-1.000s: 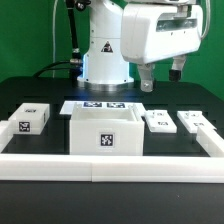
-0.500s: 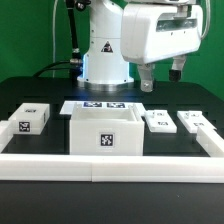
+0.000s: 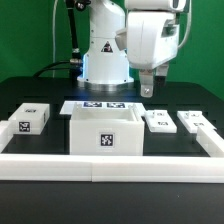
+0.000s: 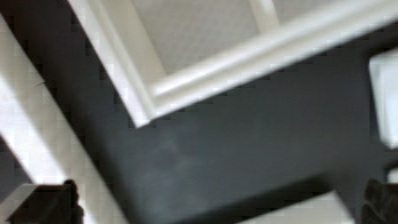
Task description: Assemble cabinet
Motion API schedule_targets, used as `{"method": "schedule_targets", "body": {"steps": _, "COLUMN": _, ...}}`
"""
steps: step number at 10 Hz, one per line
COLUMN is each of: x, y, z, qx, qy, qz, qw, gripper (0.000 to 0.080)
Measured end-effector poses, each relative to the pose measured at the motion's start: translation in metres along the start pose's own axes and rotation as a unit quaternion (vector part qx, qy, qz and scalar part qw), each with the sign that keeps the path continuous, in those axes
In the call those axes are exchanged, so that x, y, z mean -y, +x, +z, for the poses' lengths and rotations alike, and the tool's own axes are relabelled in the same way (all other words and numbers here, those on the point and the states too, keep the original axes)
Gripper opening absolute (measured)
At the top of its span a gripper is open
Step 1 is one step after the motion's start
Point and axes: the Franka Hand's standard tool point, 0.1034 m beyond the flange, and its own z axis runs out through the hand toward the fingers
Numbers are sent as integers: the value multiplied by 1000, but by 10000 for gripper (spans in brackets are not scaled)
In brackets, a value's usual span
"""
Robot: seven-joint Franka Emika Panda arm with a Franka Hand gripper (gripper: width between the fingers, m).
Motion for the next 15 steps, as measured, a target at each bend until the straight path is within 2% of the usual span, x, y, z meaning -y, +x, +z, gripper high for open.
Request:
{"method": "schedule_targets", "body": {"steps": 1, "x": -3, "y": -6, "z": 0, "qx": 2, "qy": -1, "qz": 4, "qw": 1000, "gripper": 798}}
{"method": "schedule_targets", "body": {"steps": 4, "x": -3, "y": -9, "z": 2, "qx": 1, "qy": -2, "qz": -22, "qw": 1000, "gripper": 798}}
{"method": "schedule_targets", "body": {"steps": 6, "x": -8, "y": -26, "z": 7, "qx": -2, "qy": -16, "qz": -112, "qw": 994, "gripper": 798}}
{"method": "schedule_targets", "body": {"steps": 9, "x": -8, "y": -43, "z": 9, "qx": 4, "qy": -13, "qz": -151, "qw": 988, "gripper": 798}}
{"method": "schedule_targets", "body": {"steps": 11, "x": -6, "y": -43, "z": 11, "qx": 4, "qy": -11, "qz": -151, "qw": 989, "gripper": 798}}
{"method": "schedule_targets", "body": {"steps": 12, "x": -4, "y": -44, "z": 11, "qx": 5, "qy": -9, "qz": -150, "qw": 989, "gripper": 798}}
{"method": "schedule_targets", "body": {"steps": 13, "x": 5, "y": -46, "z": 13, "qx": 5, "qy": -5, "qz": -151, "qw": 989, "gripper": 798}}
{"method": "schedule_targets", "body": {"steps": 15, "x": 26, "y": -54, "z": 20, "qx": 4, "qy": -4, "qz": -151, "qw": 989, "gripper": 798}}
